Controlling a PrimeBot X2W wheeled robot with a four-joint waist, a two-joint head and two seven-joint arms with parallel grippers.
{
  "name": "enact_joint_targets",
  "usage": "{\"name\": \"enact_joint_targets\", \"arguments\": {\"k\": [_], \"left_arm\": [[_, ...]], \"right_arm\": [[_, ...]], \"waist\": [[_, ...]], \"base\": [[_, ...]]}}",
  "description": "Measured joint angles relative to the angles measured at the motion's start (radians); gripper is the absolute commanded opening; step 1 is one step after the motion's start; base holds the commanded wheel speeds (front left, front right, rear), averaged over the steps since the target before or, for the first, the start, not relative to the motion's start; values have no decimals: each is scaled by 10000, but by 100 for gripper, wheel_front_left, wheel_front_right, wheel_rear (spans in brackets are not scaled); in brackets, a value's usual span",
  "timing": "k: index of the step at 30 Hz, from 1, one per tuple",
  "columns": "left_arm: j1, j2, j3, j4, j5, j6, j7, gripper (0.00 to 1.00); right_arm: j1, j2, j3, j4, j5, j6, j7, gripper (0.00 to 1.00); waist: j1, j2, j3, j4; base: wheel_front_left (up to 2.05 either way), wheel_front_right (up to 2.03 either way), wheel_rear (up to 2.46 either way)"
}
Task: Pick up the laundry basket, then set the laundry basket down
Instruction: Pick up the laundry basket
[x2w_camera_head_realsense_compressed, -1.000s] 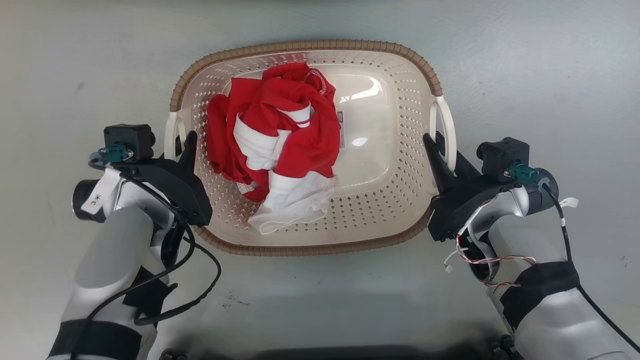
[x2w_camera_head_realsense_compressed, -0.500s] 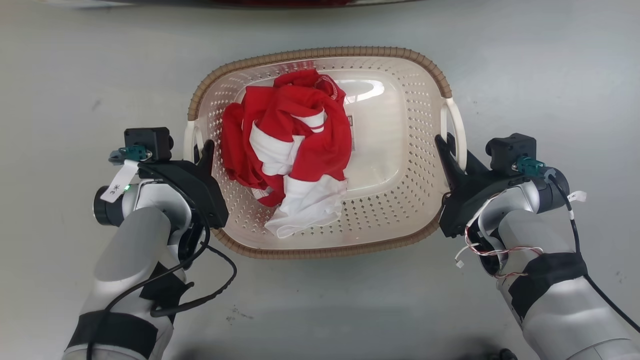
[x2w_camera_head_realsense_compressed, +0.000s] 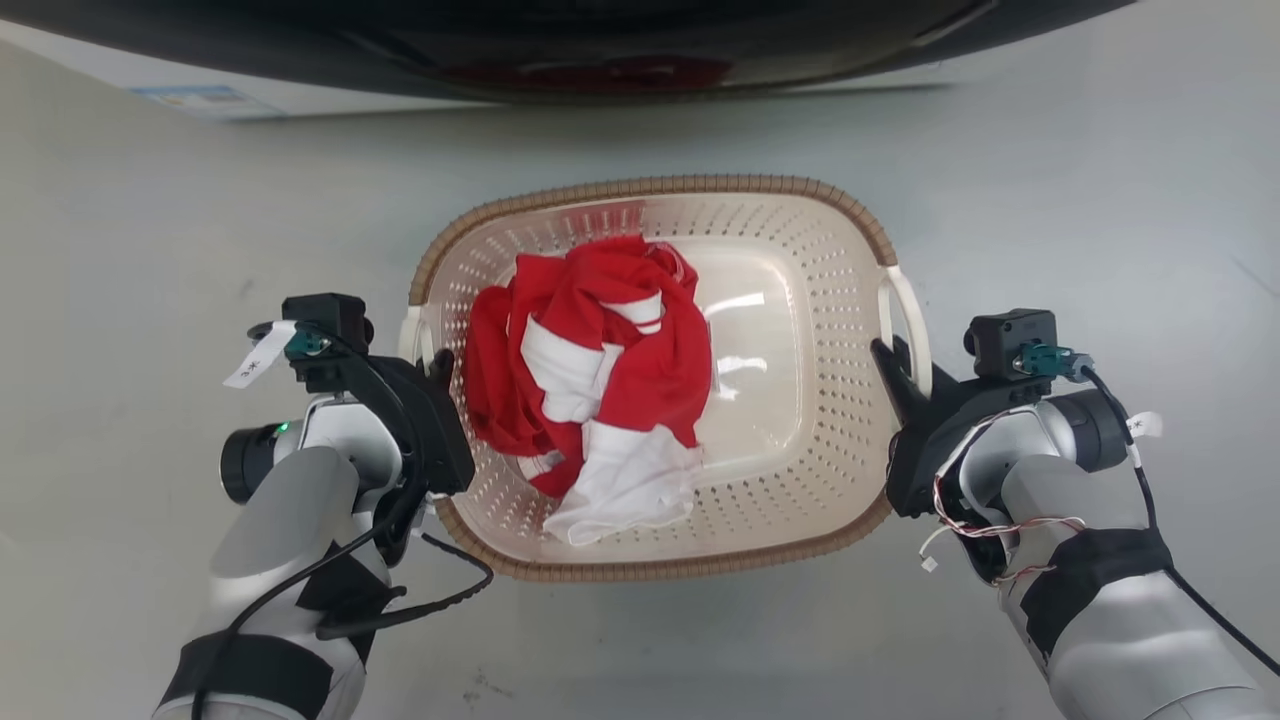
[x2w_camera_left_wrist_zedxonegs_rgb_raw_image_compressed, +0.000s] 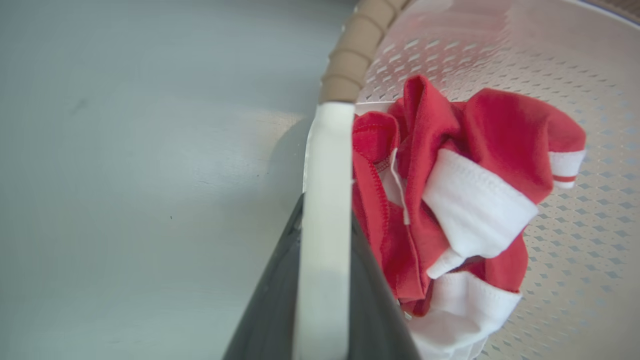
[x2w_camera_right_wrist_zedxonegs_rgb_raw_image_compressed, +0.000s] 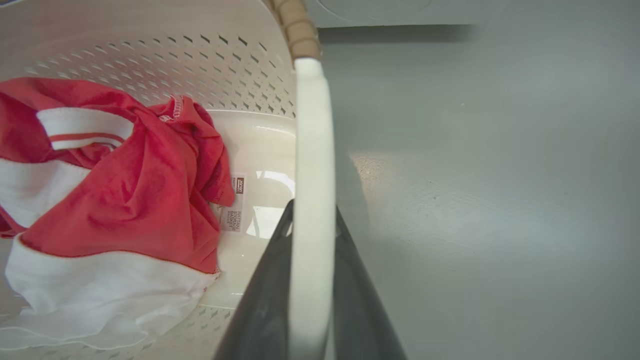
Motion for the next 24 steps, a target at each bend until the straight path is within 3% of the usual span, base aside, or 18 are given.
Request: {"name": "enact_joint_targets", "arguments": {"k": [24], "left_arm": [[529,-36,-366,675,-1181,2,2387,0]], "right_arm": [[311,75,1043,1039,1689,73,2098,0]], "waist": [[-3,-1,-3001,-49]], "base": [[0,0,0]]}}
